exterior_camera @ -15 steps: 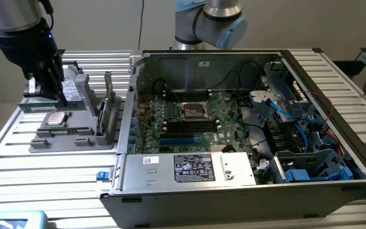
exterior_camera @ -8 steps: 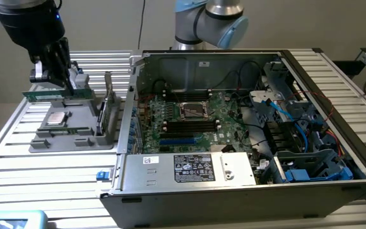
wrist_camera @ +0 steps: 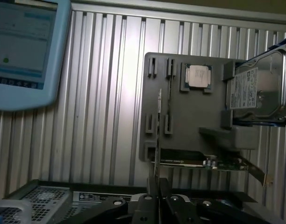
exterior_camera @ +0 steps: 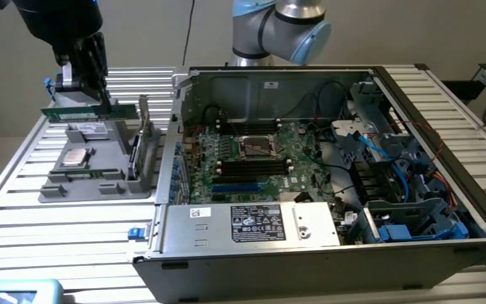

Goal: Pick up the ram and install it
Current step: 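Pick up the ram and move it above insertion slot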

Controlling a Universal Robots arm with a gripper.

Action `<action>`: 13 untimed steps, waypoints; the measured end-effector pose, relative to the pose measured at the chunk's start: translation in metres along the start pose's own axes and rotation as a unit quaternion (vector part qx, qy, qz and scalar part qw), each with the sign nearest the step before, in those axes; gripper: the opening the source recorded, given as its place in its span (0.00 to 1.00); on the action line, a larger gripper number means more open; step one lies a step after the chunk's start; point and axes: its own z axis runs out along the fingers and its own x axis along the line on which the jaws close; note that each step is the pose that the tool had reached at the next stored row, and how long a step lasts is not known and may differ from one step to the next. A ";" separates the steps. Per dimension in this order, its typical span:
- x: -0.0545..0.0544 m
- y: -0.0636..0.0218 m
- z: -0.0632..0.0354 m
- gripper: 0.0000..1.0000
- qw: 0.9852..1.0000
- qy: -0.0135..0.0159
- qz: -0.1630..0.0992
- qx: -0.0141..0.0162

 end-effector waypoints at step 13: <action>0.002 -0.0581 -0.0041 0.13 1.000 0.000 0.000 0.000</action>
